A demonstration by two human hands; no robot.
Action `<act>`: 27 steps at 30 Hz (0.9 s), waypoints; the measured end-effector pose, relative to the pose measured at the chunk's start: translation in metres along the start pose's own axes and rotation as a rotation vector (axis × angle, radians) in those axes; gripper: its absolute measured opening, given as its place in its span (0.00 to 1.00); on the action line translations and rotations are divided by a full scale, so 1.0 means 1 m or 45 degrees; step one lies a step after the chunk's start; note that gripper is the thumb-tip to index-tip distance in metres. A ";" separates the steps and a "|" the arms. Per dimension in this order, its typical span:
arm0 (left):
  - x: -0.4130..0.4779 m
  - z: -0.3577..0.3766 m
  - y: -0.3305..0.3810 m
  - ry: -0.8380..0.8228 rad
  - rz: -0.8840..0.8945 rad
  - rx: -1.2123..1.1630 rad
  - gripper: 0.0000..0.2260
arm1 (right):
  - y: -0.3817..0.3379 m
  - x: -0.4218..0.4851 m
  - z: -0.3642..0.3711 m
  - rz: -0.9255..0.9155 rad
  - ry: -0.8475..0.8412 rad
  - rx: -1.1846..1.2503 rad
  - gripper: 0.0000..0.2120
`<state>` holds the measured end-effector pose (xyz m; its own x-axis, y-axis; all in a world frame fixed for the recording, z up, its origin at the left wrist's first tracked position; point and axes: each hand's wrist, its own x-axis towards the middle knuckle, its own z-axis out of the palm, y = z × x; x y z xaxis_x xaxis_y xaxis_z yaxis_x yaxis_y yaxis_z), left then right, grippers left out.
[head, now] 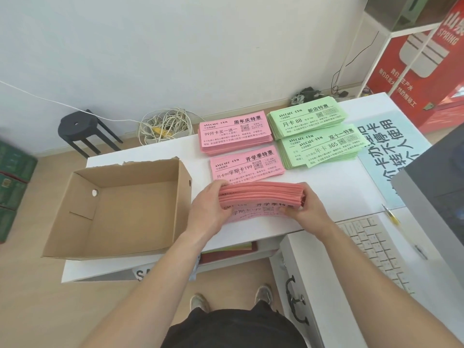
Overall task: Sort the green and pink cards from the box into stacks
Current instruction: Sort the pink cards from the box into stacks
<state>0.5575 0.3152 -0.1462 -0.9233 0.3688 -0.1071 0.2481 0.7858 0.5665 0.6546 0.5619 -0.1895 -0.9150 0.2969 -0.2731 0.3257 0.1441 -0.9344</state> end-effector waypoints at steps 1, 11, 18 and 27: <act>-0.004 0.004 -0.002 0.032 -0.039 -0.093 0.30 | 0.000 0.001 0.000 0.003 -0.001 0.009 0.24; -0.012 0.029 -0.012 0.010 -0.551 -0.867 0.26 | 0.000 0.001 0.005 0.028 0.038 0.036 0.25; -0.004 0.042 -0.011 0.010 -0.533 -0.882 0.32 | 0.010 0.003 0.023 -0.001 0.104 0.188 0.28; 0.000 0.034 -0.010 0.031 -0.492 -0.717 0.22 | 0.004 -0.003 0.015 0.030 0.138 0.126 0.24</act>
<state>0.5652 0.3239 -0.1795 -0.9230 0.0967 -0.3725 -0.2851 0.4783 0.8306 0.6554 0.5475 -0.1959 -0.8744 0.4004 -0.2740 0.3169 0.0437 -0.9475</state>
